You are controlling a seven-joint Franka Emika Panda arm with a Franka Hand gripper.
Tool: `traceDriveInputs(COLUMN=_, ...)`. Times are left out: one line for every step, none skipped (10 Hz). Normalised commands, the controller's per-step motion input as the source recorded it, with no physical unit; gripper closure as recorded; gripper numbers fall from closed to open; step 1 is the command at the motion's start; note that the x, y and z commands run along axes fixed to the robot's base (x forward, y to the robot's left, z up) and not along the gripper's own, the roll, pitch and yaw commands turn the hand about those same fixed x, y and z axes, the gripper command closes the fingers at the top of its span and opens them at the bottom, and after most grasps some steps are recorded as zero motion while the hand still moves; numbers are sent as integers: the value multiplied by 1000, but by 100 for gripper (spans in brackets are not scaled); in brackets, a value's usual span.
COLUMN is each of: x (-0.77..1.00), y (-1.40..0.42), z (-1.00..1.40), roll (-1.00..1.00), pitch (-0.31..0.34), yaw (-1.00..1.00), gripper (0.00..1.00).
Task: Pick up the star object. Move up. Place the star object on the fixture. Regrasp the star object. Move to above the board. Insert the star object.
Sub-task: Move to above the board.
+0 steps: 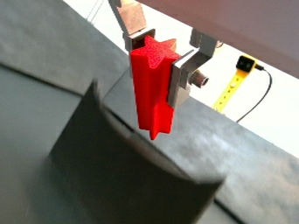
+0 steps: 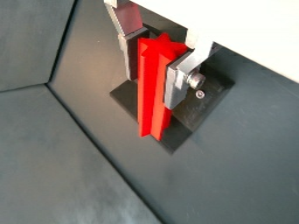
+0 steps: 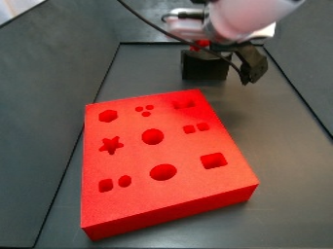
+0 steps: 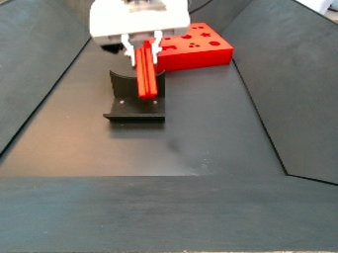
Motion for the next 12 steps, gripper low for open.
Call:
traceDriveInputs(x=-210, y=-59, z=1000, roll=-55, pitch=76, yaw=132, gripper=100)
traceDriveInputs(x=-203, y=-57, z=1000, roll=-52, pitch=42, yaw=133, gripper=100)
traceDriveInputs(x=-193, y=-52, z=1000, roll=-45, pitch=-1, yaw=121, gripper=100)
traceDriveInputs(x=-188, y=-50, z=1000, roll=-40, pitch=-18, yaw=110, gripper=100)
traceDriveInputs(x=-174, y=-45, z=1000, roll=-37, pitch=-40, yaw=77, gripper=100)
traceDriveInputs(x=-169, y=-42, z=1000, roll=-36, pitch=-48, yaw=55, gripper=100)
traceDriveInputs(x=-158, y=-37, z=1000, roll=-33, pitch=-50, yaw=22, gripper=100)
traceDriveInputs(x=-153, y=-35, z=1000, roll=-33, pitch=-43, yaw=7, gripper=100)
traceDriveInputs(x=-137, y=-29, z=1000, roll=-35, pitch=-18, yaw=-20, gripper=100)
traceDriveInputs(x=-131, y=-28, z=1000, roll=-35, pitch=-7, yaw=-27, gripper=100)
traceDriveInputs(x=-120, y=-25, z=1000, roll=-36, pitch=19, yaw=-34, gripper=100)
traceDriveInputs(x=-101, y=-21, z=884, roll=-40, pitch=42, yaw=-33, gripper=100)
